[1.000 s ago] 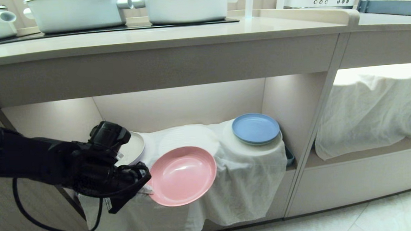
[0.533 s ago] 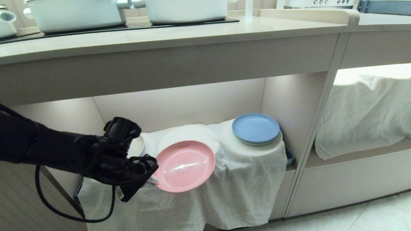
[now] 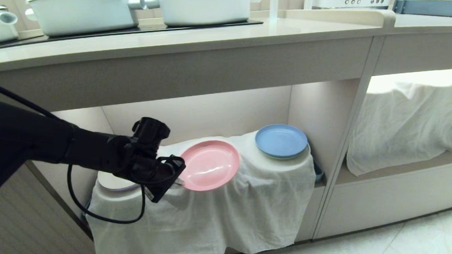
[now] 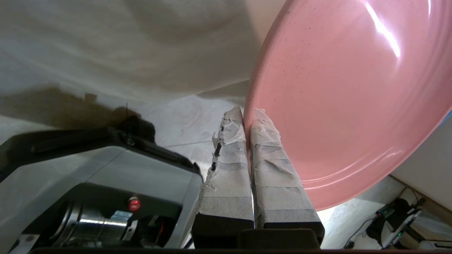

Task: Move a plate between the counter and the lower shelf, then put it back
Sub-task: Put the plate in the cupboard

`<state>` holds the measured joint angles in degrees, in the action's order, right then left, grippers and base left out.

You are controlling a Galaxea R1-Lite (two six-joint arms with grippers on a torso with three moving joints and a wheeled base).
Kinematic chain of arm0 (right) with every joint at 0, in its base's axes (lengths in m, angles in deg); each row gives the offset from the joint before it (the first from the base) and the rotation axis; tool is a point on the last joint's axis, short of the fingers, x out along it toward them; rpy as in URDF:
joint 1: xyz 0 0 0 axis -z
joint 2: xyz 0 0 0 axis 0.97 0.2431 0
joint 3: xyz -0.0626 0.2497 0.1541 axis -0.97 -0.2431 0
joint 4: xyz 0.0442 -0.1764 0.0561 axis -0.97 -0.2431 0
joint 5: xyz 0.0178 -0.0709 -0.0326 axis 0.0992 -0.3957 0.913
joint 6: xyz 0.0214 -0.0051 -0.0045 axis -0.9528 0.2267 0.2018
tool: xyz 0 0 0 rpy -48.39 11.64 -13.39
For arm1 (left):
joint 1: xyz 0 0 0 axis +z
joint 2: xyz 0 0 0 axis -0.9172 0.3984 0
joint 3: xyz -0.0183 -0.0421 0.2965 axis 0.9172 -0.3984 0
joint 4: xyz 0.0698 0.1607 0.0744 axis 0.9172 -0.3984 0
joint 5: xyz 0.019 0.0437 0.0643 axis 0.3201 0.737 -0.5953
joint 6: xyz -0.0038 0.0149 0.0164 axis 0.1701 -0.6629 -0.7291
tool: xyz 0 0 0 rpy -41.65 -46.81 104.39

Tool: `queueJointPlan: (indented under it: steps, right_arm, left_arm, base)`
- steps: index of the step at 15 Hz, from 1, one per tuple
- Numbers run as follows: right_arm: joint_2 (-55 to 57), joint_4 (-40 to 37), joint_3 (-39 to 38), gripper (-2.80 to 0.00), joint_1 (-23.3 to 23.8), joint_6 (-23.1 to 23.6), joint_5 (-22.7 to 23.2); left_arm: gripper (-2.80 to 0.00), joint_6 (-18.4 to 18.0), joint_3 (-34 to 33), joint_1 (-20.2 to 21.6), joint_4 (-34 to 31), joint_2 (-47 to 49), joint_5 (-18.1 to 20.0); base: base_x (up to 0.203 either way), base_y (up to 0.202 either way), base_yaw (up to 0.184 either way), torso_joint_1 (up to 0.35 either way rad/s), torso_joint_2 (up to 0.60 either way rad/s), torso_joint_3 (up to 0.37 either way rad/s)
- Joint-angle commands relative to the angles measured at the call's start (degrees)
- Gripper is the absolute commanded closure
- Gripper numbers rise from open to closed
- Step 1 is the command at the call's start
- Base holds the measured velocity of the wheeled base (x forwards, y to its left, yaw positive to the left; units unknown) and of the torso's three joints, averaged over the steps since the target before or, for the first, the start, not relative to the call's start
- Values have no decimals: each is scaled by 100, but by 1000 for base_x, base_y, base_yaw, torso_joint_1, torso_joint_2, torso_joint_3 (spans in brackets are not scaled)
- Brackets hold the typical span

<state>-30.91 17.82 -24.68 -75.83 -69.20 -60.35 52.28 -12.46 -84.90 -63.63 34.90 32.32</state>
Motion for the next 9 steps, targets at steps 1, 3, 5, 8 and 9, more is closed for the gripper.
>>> queueJointPlan:
  steps: [1, 3, 5, 8, 9]
  right_arm:
    - [0, -6, 0, 0, -1, 2, 0]
    - [0, 2, 0, 0, -1, 2, 0]
    - [0, -6, 0, 0, -1, 2, 0]
    - [0, -6, 0, 0, -1, 2, 0]
    - [0, -2, 0, 0, -1, 2, 0]
  left_arm:
    - [0, 46, 236, -14, -10, 258, -95]
    - [0, 32, 387, -1, -20, 431, -205]
    - [0, 22, 515, 27, -21, 545, -227]
    - [0, 19, 976, 28, -340, 757, -294]
    - [0, 15, 1160, 28, -526, 835, -328]
  base:
    - [0, 0, 0, 0, 0, 0]
    - [0, 0, 0, 0, 0, 0]
    - [0, 0, 0, 0, 0, 0]
    - [0, 0, 0, 0, 0, 0]
    - [0, 0, 0, 0, 0, 0]
